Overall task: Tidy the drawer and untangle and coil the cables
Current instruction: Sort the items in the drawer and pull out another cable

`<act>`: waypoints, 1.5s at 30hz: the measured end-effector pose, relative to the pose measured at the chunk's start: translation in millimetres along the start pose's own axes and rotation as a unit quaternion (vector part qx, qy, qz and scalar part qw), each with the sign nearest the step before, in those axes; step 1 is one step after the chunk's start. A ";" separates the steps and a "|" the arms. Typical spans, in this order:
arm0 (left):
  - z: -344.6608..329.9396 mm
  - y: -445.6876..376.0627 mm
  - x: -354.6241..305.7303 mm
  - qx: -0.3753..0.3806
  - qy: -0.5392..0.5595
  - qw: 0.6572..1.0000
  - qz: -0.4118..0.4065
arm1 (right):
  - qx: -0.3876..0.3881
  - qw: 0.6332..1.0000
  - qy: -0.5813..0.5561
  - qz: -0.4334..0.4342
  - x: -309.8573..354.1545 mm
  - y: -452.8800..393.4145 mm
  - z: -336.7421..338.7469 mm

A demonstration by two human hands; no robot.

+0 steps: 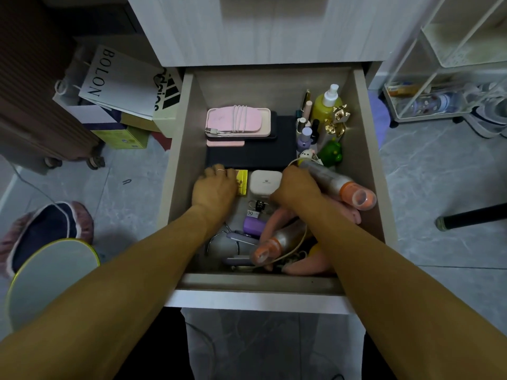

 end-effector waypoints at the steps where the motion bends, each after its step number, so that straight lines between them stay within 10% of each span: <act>1: 0.8 0.0 -3.0 -0.008 -0.001 1.000 -0.028 | 0.001 1.000 0.010 -0.003 1.0 -2.0 0.4; 15: 5.4 5.4 1.4 0.018 0.001 1.000 0.021 | -0.013 0.999 0.039 0.021 6.7 3.4 -6.3; 23: 20.0 28.4 10.4 0.154 0.158 0.975 0.023 | -0.016 1.000 0.013 0.018 8.7 11.4 -1.2; 34: 52.2 94.5 28.9 -0.022 -0.011 0.975 -0.219 | 0.004 0.982 -0.044 0.183 28.6 54.0 10.5; 45: 38.3 125.6 78.9 -0.026 0.310 0.929 -0.200 | 0.121 0.963 0.071 0.232 83.8 55.2 -34.2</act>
Point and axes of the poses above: each hand's wrist, its own y-axis away from the middle knuckle, its own z-axis out of the back of the hand, x = y × z, the point moved 4 cm from there along -y, towards the middle knuckle, and after that the axes turned 6 degrees about y, right-handed, at the moved point
